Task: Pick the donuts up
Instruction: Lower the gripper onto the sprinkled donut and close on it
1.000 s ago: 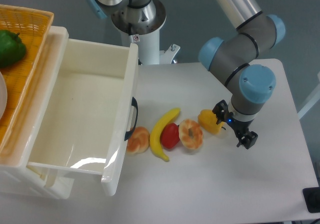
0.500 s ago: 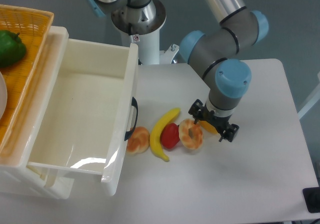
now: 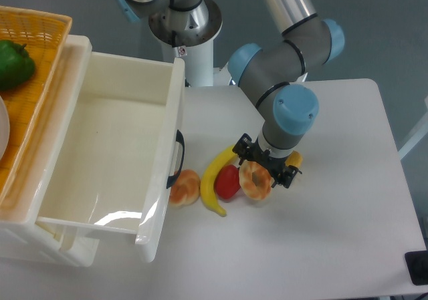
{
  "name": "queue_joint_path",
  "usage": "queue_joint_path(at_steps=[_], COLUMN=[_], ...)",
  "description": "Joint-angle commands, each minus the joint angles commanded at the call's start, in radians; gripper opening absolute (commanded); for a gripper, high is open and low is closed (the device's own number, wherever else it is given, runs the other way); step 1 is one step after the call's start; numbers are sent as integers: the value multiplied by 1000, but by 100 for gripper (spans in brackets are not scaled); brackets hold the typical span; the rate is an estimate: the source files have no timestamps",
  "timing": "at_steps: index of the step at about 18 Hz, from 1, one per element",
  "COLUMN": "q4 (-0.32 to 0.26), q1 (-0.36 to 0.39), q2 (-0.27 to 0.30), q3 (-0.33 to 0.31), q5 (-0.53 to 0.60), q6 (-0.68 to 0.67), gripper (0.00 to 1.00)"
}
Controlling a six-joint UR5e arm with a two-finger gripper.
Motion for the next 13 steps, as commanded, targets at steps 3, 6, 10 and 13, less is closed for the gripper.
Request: queue_joint_path(at_steps=[3, 6, 10, 13], q4=[0, 0, 0, -8], q1=[-2, -2, 8, 11], q2=[-9, -15, -14, -22], q3=[0, 3, 31, 72], q5=[2, 0, 0, 3], q6=[-2, 0, 12, 14], gripper=[92, 54, 0, 0])
